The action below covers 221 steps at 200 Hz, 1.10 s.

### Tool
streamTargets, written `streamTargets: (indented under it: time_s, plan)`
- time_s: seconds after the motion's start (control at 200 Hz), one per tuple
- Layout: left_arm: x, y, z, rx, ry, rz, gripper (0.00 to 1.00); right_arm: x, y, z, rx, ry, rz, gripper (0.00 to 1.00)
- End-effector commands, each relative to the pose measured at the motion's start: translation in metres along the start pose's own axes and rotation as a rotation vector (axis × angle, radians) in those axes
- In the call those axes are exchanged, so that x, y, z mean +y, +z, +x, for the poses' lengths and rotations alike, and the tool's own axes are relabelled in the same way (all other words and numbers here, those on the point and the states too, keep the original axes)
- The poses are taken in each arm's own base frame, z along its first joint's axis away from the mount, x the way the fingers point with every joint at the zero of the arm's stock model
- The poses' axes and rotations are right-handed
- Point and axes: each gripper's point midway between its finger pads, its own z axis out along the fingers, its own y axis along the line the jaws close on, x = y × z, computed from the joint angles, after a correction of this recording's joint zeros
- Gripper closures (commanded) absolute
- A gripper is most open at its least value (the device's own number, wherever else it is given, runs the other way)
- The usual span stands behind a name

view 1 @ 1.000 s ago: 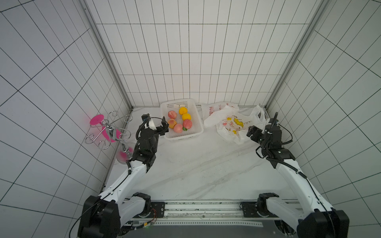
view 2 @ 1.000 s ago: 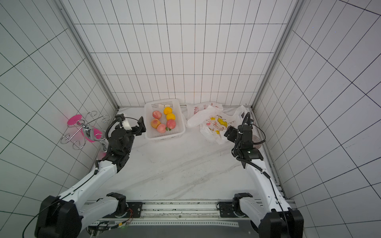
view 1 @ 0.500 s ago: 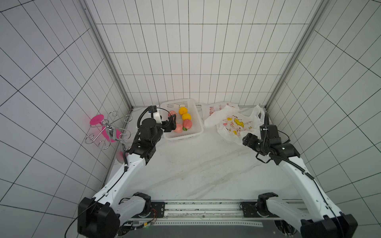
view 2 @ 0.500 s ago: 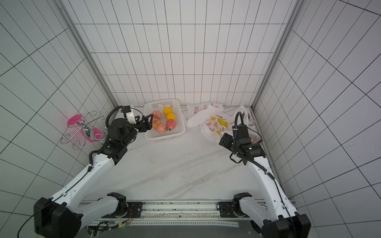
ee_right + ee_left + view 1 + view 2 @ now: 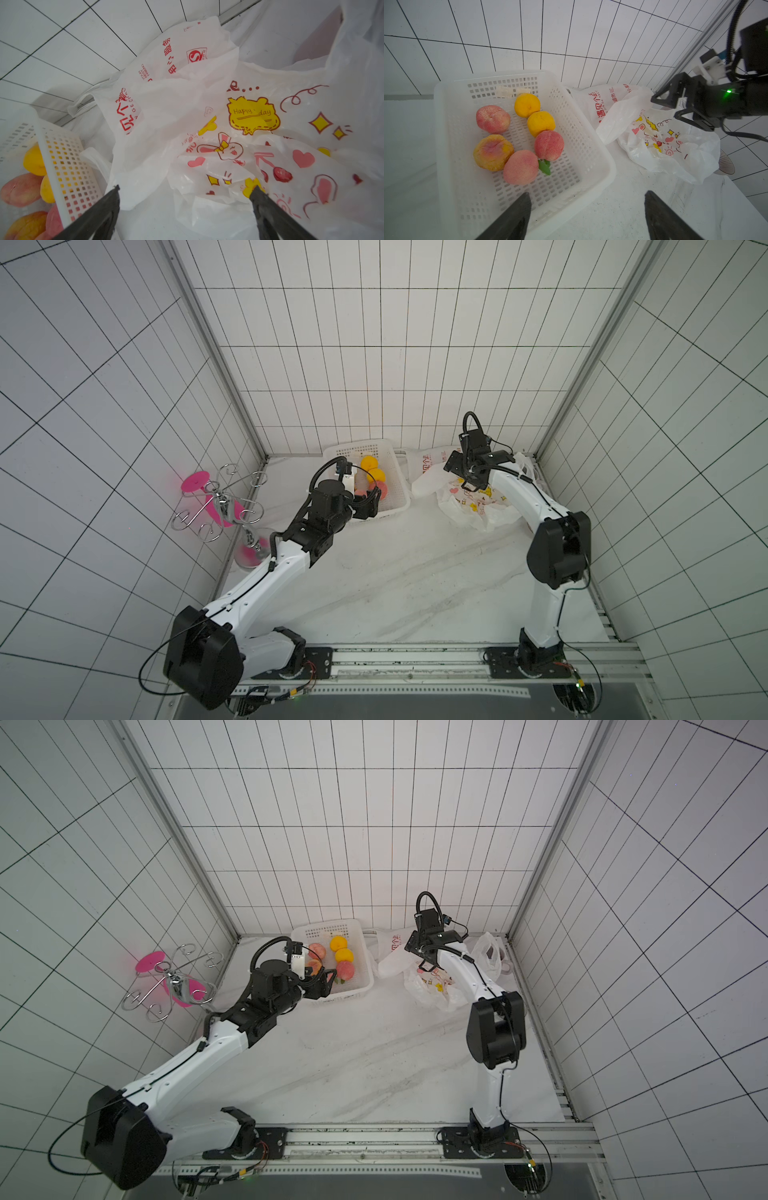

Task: Place the peach into a plastic bag & tie a knot
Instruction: Pick up the plastic bag at the center of the board.

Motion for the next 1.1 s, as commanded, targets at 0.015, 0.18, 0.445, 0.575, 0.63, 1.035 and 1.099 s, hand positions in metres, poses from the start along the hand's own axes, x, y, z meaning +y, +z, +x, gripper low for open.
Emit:
streamTargets:
  time_s: [0.015,0.18,0.445,0.575,0.63,1.035,1.099]
  plan:
    - [-0.010,0.000,-0.001,0.005,0.040,0.028,0.14,0.021,0.017,-0.049,-0.099,0.156,0.010,0.01]
    - [-0.012,-0.007,-0.004,0.002,0.054,0.024,0.14,0.032,0.064,-0.050,-0.064,0.171,-0.007,0.01]
    - [-0.006,-0.022,-0.008,-0.028,0.041,-0.010,0.14,0.042,0.065,-0.049,-0.045,0.146,-0.135,0.51]
    - [-0.006,-0.022,-0.009,-0.030,0.019,-0.011,0.14,0.041,0.039,-0.061,-0.089,0.111,-0.163,0.77]
    - [-0.007,-0.021,-0.011,-0.032,0.004,-0.006,0.15,0.039,0.029,-0.065,-0.087,0.107,-0.177,0.82]
    - [-0.026,-0.032,-0.052,0.005,-0.083,0.096,0.25,0.022,-0.136,-0.112,-0.225,0.041,-0.445,1.00]
    - [-0.026,-0.039,-0.062,-0.015,-0.087,0.121,0.25,0.009,-0.163,-0.109,-0.215,0.065,-0.493,1.00]
